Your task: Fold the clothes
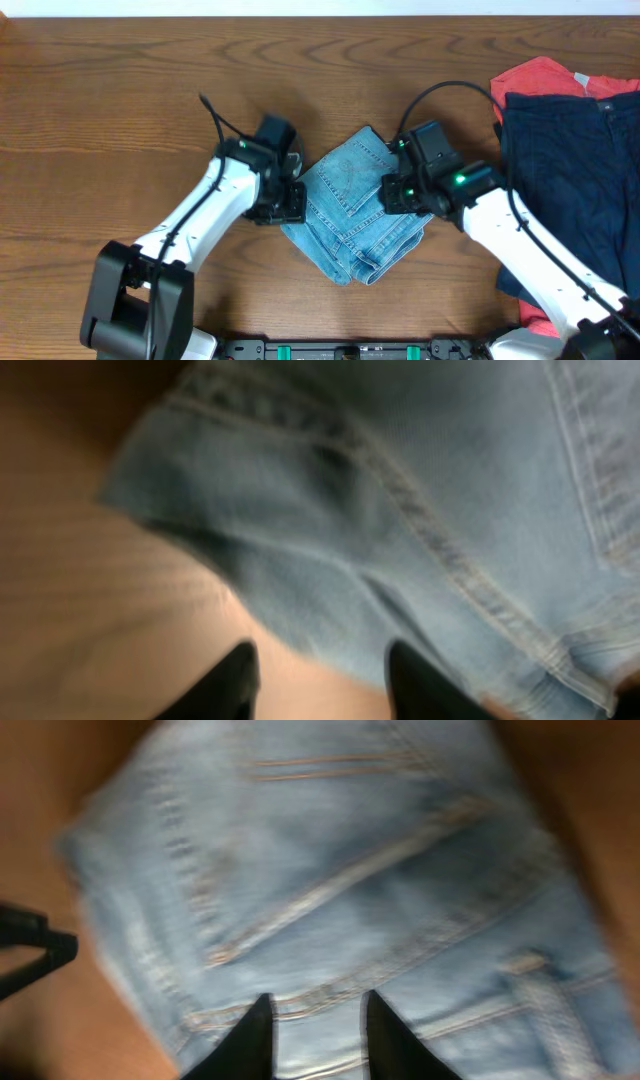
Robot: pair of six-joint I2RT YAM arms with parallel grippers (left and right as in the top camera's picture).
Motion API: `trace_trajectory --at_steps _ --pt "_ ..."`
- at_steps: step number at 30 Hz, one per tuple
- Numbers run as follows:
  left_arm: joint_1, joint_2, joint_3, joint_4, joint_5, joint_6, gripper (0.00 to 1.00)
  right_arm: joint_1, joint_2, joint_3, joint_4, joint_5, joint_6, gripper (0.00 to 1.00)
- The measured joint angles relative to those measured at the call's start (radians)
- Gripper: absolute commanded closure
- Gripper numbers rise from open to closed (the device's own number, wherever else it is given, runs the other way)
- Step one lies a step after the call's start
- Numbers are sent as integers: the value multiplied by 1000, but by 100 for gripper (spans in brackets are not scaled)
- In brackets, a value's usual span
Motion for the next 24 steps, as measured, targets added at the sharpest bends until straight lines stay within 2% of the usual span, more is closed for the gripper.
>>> trace_trajectory --at_steps 2,5,9,11,13,14,15,18,20,24 --pt "0 2 -98 166 -1 -38 78 -36 35 0 -14 16 3 91" --pt "6 3 -196 351 -2 -68 81 -60 103 0 -20 25 3 95" --pt "34 2 -219 490 -10 -85 81 -58 205 0 -15 18 4 96" --pt "66 2 -210 511 -10 -87 77 -58 248 0 -5 15 4 97" --pt "100 2 -192 498 14 -83 64 -58 272 3 3 16 4 98" --pt "116 2 -180 486 35 -82 50 -58 281 8 4 16 4 98" --pt "136 1 -163 466 68 -83 40 -58 286 12 3 18 4 98" --pt "180 -11 -125 407 178 -81 20 -60 300 21 1 19 4 98" --pt "209 -42 -111 351 269 -79 1 -60 304 25 -3 19 4 98" --pt "227 -98 -103 183 375 -64 2 -60 305 27 -6 19 4 98"
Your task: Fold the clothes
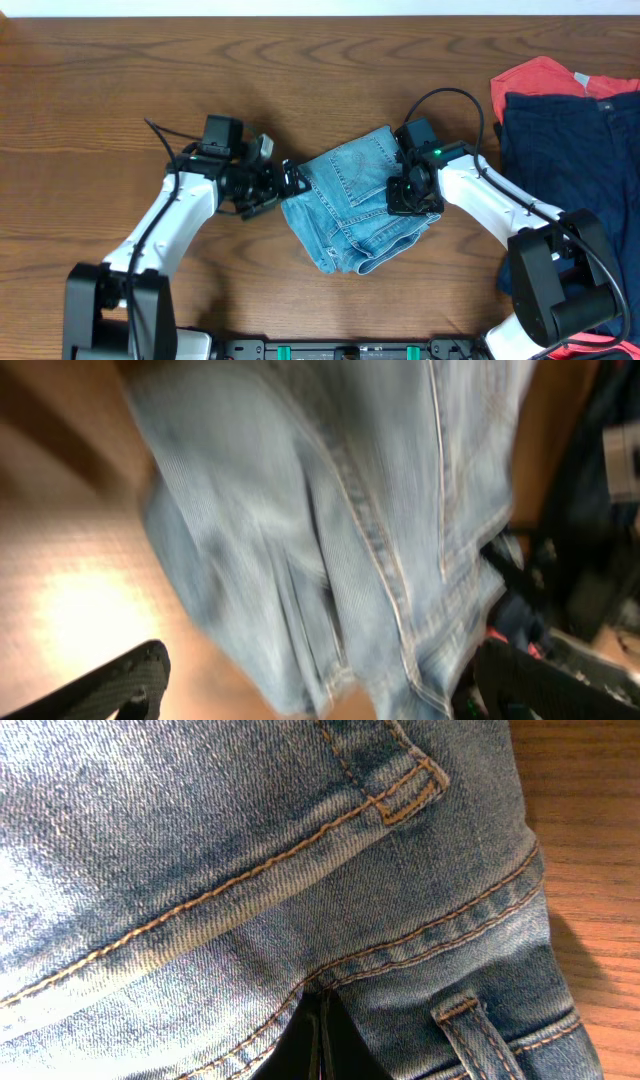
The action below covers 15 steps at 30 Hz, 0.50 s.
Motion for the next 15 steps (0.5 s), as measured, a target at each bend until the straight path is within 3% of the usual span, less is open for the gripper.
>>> trace_trajectory --at_steps 3,7,15 --pt "-9 -5 -12 -34 42 27 2 0 1 2 -1 0 0 98" --pt "-39 -3 -90 70 66 27 2 0 2 2 -2 0 0 97" --pt "-97 36 -311 524 108 -170 2 0 2 3 -3 -2 0 97"
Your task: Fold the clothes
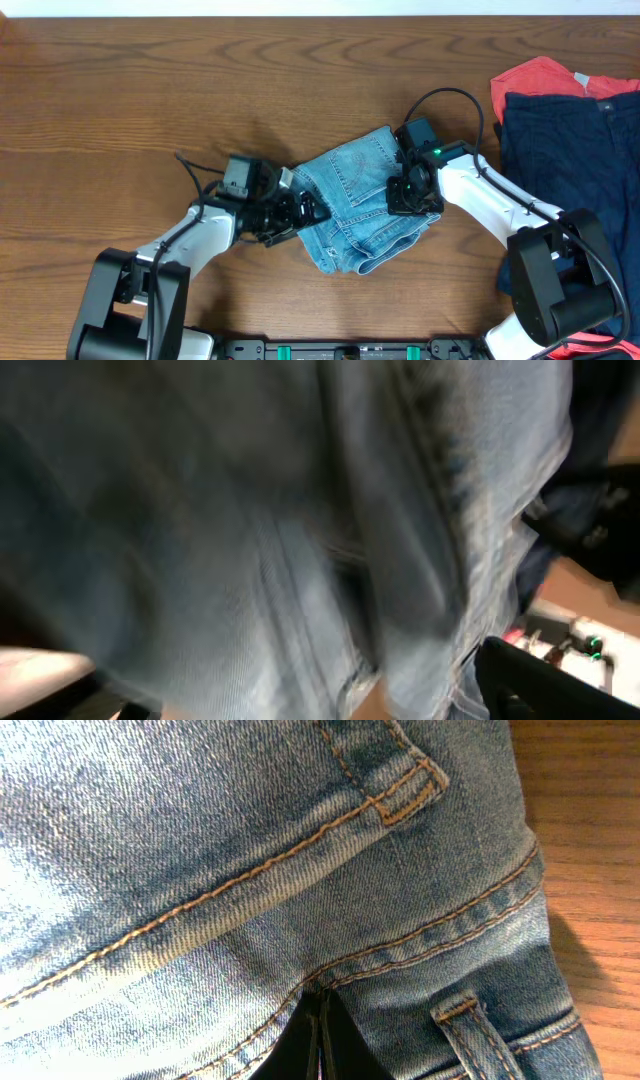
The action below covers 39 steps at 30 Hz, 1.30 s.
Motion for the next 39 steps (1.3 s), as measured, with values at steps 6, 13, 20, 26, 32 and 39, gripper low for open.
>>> trace_trajectory --at_steps 6,13,20,26,32,39 --pt "-37 54 -47 277 41 -213 2 0 0 0 0 -1 0 97" --pt "-102 144 -37 439 29 -376 50 0 0 0 0 0 0 97" --pt "-114 179 -47 438 -29 -378 94 0 0 2 -10 -10 0 99" --pt "-97 179 -46 427 18 -332 94 -9 -31 -4 -55 -58 0 99" --pt "40 154 -20 384 240 -319 94 -8 -269 -27 -69 -111 1 93" --pt "346 -18 126 393 307 -339 94 -7 -525 -26 -56 -125 0 92"
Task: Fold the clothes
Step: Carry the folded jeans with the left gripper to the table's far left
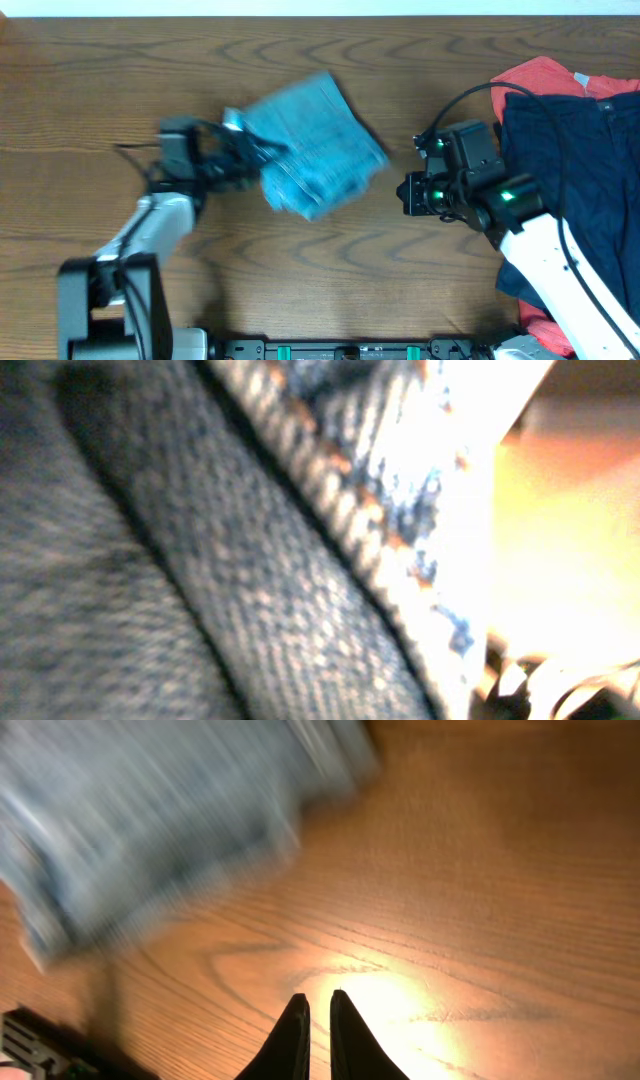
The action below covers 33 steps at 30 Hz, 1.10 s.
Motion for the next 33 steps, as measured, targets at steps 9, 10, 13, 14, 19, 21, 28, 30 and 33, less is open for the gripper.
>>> trace_trajectory --at_steps 9,10,13,14,19,21,28,30,33 --pt "387 11 95 39 -238 -19 94 0 4 0 8 82 24 94" --pt "413 28 95 59 -261 -19 94 0 10 0 8 89 27 94" --pt "484 108 95 134 -299 -23 94 0 38 0 9 104 29 95" --pt "502 137 95 156 -304 -23 94 0 50 0 10 106 29 95" --pt "560 298 95 235 -322 -29 17 0 106 0 10 117 32 96" --pt "569 339 95 239 -315 -29 2 0 118 0 9 119 32 95" --pt "605 359 103 167 -140 54 2 0 124 0 8 119 33 95" --pt "625 359 106 105 -85 91 2 0 124 0 5 119 32 95" --pt "663 349 115 -87 -39 186 2 0 124 0 6 119 33 95"
